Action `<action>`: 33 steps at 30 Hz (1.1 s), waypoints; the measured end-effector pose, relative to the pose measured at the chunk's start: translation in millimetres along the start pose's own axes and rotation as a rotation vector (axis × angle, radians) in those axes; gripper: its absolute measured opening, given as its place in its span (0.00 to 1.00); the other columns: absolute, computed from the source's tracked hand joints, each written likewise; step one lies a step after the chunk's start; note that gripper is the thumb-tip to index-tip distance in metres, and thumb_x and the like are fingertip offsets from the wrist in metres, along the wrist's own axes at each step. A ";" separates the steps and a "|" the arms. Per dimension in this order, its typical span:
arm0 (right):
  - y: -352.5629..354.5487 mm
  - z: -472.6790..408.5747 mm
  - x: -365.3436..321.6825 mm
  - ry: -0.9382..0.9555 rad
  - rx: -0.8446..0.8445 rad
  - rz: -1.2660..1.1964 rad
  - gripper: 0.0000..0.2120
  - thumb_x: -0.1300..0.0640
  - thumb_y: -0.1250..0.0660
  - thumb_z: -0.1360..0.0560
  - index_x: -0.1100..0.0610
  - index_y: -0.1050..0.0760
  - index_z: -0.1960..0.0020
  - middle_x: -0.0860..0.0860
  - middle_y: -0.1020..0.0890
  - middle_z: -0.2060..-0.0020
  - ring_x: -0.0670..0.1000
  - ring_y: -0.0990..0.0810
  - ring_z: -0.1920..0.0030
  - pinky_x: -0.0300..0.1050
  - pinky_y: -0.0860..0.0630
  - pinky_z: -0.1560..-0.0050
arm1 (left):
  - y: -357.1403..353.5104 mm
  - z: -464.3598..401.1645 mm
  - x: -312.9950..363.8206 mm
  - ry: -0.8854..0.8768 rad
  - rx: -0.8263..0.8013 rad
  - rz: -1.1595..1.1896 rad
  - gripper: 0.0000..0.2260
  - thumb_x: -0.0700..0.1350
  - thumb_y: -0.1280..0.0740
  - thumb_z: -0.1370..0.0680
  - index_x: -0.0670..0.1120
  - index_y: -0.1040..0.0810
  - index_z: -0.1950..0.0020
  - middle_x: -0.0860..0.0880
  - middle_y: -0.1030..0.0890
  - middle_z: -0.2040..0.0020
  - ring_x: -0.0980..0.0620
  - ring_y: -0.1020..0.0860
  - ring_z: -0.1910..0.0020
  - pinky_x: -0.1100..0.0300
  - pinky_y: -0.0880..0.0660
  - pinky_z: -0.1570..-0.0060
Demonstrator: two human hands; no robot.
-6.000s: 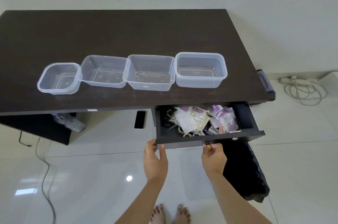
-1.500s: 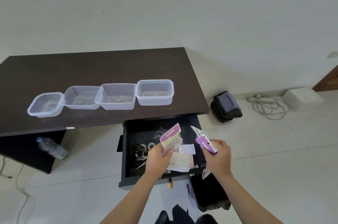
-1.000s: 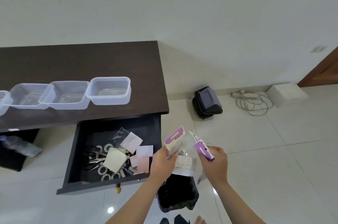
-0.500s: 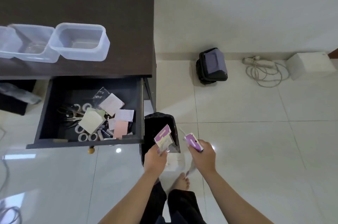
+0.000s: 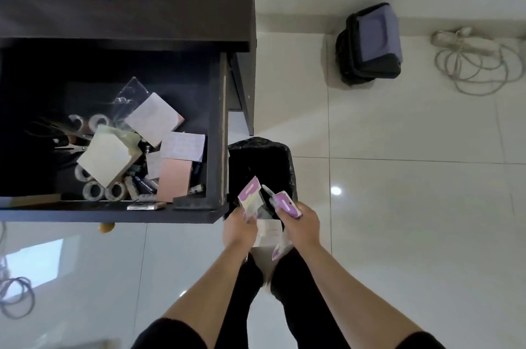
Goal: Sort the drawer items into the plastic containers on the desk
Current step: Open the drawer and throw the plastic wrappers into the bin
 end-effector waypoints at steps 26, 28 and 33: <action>-8.6 15.3 -5.3 -0.142 -0.069 -0.163 0.24 0.47 0.30 0.27 0.55 0.29 0.34 0.52 0.23 0.38 0.51 0.24 0.39 0.42 0.29 0.41 | 4.6 18.1 -0.7 -0.056 -0.062 0.082 0.29 0.46 0.35 0.23 0.47 0.42 0.25 0.46 0.34 0.27 0.47 0.33 0.29 0.54 0.33 0.33; 8.2 48.5 -22.9 -0.134 -0.054 -0.173 0.22 0.47 0.31 0.27 0.54 0.28 0.36 0.51 0.22 0.41 0.49 0.23 0.43 0.42 0.28 0.43 | 19.1 57.6 8.6 -0.078 -0.062 0.094 0.26 0.46 0.35 0.23 0.46 0.39 0.26 0.46 0.32 0.28 0.48 0.33 0.30 0.55 0.34 0.33; 42.3 124.0 -91.3 -0.003 -0.031 -0.244 0.13 0.53 0.35 0.24 0.55 0.25 0.41 0.43 0.21 0.53 0.38 0.22 0.54 0.27 0.29 0.60 | 71.9 148.6 36.4 -0.244 0.020 0.164 0.19 0.44 0.36 0.22 0.46 0.32 0.32 0.50 0.27 0.35 0.52 0.29 0.35 0.67 0.34 0.44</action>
Point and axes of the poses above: each hand's wrist, its own z-axis away from the middle knuckle, its own y-axis out of the back of the hand, x = y × z, the point moved 8 cm from there along -z, towards the middle knuckle
